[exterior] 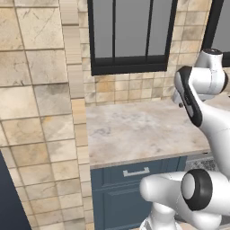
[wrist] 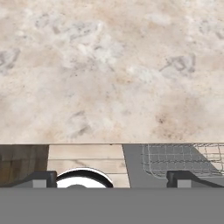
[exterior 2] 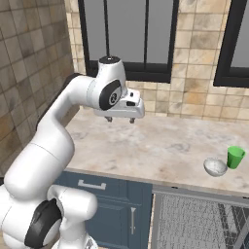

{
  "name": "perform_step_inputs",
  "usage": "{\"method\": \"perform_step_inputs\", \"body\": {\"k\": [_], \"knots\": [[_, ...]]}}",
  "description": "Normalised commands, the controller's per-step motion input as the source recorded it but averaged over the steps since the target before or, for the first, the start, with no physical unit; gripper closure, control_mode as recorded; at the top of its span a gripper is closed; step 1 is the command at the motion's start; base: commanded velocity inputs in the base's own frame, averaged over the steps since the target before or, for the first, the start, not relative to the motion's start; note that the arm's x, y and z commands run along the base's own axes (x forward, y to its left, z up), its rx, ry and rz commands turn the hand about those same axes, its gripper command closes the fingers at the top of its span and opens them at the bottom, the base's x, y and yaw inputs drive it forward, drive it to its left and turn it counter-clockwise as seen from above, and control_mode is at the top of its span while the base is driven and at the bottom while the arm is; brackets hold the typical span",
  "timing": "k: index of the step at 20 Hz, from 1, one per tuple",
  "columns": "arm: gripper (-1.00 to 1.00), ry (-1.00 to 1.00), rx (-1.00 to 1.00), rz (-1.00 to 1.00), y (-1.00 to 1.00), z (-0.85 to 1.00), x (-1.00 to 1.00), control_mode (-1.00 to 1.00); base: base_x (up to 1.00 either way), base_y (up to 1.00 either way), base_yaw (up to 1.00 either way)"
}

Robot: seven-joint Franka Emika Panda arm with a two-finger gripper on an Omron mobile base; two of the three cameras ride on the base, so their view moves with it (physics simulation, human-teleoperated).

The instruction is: Pick up the cup and bowl from the counter, place them in the dishwasher, and close the dishwasher door.

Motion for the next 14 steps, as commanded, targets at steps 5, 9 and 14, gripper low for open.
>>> {"method": "perform_step_inputs", "body": {"k": [5, 9, 14], "knots": [[-1.0, 0.0, 0.0, 0.0, -0.27, 0.0, 0.0, -1.0, 0.0, 0.0, 0.0], [-1.0, 0.0, 0.0, 0.0, -0.27, 0.0, 0.0, -1.0, 0.0, 0.0, 0.0], [-1.0, 0.0, 0.0, 0.0, -0.33, 0.0, 0.0, -1.0, 0.0, 0.0, 0.0]]}}
